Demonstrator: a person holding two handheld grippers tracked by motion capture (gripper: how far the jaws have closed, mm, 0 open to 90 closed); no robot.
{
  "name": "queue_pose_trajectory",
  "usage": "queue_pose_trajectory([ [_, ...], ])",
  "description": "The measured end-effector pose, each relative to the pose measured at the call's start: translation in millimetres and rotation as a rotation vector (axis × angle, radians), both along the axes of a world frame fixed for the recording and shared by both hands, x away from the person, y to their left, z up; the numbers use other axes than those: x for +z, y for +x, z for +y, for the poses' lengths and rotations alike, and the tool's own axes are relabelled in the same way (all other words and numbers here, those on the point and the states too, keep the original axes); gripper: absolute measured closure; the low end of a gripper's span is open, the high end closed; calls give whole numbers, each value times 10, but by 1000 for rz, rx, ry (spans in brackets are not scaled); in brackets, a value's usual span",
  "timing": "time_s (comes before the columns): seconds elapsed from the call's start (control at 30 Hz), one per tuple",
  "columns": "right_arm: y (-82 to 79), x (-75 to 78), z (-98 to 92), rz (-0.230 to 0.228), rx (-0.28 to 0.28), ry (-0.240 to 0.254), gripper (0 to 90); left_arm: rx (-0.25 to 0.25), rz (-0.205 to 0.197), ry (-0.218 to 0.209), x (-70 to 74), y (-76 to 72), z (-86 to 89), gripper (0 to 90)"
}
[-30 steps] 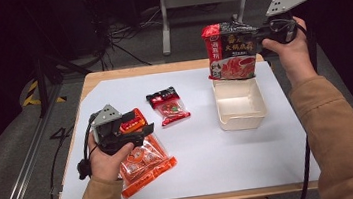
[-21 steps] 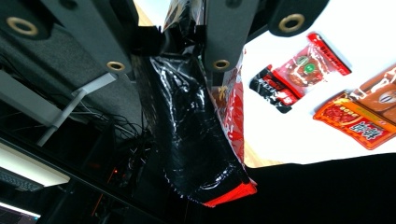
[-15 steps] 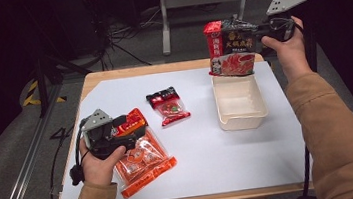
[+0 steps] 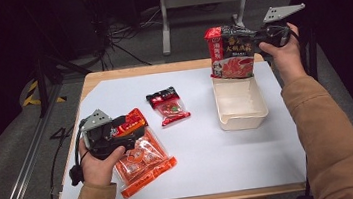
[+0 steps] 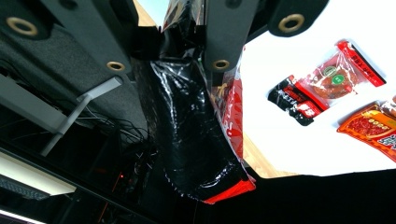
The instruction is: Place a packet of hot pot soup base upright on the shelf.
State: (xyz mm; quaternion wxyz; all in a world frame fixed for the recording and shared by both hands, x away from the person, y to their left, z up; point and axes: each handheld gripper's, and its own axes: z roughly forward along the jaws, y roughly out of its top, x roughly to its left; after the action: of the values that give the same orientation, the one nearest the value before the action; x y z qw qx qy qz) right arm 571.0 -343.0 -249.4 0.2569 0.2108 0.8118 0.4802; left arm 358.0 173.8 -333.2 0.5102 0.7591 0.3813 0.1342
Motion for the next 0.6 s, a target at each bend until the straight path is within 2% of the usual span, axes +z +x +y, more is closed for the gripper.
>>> queue_pose_trajectory([
  [0.23, 19, -76, 25, 13, 9, -7, 789, 1, -2, 1, -2, 5, 7, 206],
  [0.6, 36, -215, -2, 37, -8, -13, 782, 4, 2, 0, -8, 14, 12, 205],
])
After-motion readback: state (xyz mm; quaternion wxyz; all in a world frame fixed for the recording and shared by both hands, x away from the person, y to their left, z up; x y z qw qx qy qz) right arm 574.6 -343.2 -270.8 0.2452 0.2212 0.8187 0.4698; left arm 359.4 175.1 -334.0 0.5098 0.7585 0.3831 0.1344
